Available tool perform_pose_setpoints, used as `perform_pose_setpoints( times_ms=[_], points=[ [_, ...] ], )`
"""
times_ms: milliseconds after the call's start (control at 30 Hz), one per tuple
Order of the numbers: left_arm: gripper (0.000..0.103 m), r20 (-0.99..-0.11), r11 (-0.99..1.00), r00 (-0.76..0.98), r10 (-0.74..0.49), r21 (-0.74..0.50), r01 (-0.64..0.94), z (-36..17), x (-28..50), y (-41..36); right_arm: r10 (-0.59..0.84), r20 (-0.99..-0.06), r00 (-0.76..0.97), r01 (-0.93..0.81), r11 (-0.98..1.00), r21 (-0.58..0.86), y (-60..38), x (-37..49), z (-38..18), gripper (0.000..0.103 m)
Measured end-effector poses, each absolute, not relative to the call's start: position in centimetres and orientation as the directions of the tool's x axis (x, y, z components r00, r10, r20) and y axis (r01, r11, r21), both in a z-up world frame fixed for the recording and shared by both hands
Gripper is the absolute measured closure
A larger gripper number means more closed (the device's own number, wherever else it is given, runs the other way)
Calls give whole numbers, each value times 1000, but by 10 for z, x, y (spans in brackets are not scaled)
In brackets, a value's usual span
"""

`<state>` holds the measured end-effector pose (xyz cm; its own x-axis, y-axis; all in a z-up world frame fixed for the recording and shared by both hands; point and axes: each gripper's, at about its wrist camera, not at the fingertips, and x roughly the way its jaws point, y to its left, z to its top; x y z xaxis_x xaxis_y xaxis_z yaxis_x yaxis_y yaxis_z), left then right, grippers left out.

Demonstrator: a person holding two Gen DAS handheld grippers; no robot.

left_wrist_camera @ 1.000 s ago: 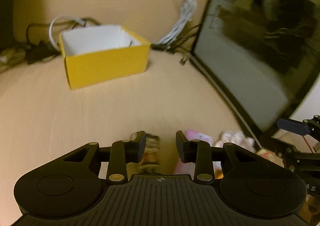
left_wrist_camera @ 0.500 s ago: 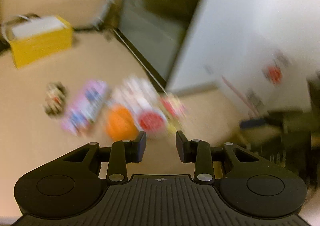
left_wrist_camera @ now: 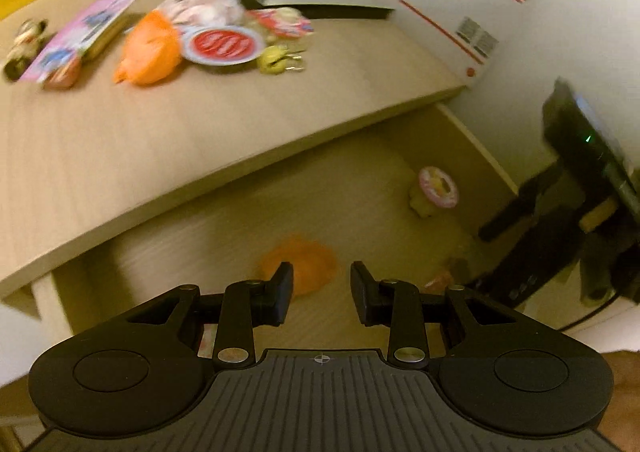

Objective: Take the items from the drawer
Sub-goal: 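Lower both tools into the drawer and grasp the pink cup with the right tool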

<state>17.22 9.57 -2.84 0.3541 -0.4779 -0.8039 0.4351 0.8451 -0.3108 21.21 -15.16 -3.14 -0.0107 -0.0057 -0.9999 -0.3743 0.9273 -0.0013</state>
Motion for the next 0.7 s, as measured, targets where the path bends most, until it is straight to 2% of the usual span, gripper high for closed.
perform_pose_setpoints(
  times_ms=[233, 300, 400, 500, 600, 700],
  points=[
    [69, -807, 867, 357, -470, -346, 359, -37, 171, 126, -110, -980, -164, -357, 933, -45, -141, 214, -72, 14],
    [69, -808, 868, 352, -473, -358, 343, -40, 171, 129, -153, -972, -178, -342, 936, -84, -144, 217, -79, 28],
    [69, -806, 867, 347, -480, -374, 330, -42, 170, 132, -157, -967, -200, -291, 952, -95, -150, 220, -85, 30],
    [69, -808, 869, 344, -479, -380, 318, -44, 171, 134, -164, -976, -140, -332, 937, -110, -135, 217, -78, 39],
    [69, -816, 874, 338, -468, -372, 312, -44, 172, 133, -126, -990, -61, -385, 918, -93, -109, 217, -71, 39],
    [69, -823, 875, 330, -463, -364, 319, -43, 174, 128, -17, -1000, 15, -389, 921, -22, -88, 225, -57, 40]
  ],
)
